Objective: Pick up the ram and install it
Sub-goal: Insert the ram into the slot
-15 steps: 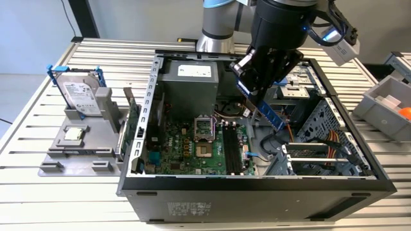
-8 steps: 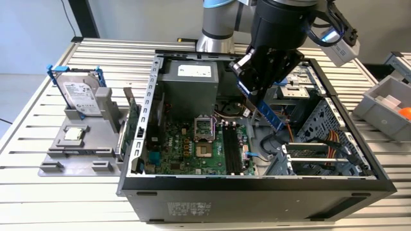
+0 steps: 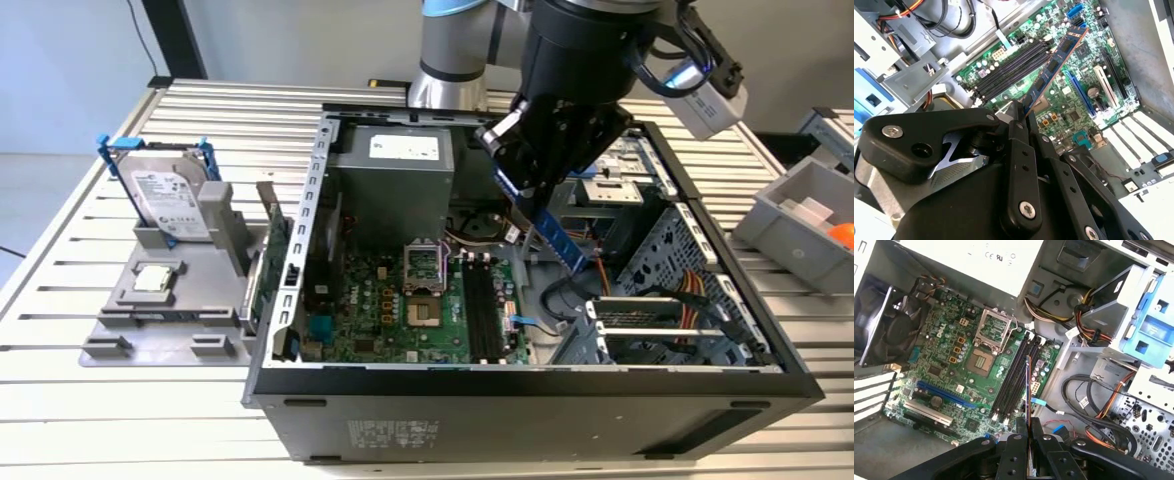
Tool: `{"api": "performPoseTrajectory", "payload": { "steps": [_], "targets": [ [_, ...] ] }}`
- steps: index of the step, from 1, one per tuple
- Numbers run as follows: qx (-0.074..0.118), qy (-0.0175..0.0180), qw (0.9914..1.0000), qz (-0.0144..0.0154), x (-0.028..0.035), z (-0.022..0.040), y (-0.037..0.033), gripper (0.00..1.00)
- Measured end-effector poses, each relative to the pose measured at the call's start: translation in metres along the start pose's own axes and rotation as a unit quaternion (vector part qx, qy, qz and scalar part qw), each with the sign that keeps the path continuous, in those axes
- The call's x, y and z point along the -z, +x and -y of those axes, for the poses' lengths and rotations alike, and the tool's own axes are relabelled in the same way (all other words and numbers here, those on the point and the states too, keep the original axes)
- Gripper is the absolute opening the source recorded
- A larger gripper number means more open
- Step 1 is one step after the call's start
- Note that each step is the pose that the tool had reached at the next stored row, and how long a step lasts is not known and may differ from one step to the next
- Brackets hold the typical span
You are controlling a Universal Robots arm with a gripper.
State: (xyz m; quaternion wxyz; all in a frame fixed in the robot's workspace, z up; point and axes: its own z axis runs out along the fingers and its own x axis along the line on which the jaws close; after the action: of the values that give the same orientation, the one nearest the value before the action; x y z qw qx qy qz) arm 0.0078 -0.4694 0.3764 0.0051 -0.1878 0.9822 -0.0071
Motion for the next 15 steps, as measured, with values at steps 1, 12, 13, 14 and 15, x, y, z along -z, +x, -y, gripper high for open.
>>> {"api": "performPoseTrajectory", "payload": {
  "steps": [1, 12, 13, 14, 15],
  "targets": [
    [-0.003, 0.0, 0.99999, -0.0001, 0.0, 0.0, 0.0, 0.0],
    [-0.039, 0.0003, 0.99924, -0.0006, -0.0004, 0.0, 0.0, 0.0],
    [-0.043, 0.0003, 0.9991, -0.0007, -0.0005, 0.0, 0.0, 0.0],
    [-0.046, 0.0003, 0.99896, -0.0007, -0.0005, 0.0, 0.0, 0.0],
    [-0.049, 0.0003, 0.99882, -0.0008, -0.0006, 0.0, 0.0, 0.0]
  ]
}}
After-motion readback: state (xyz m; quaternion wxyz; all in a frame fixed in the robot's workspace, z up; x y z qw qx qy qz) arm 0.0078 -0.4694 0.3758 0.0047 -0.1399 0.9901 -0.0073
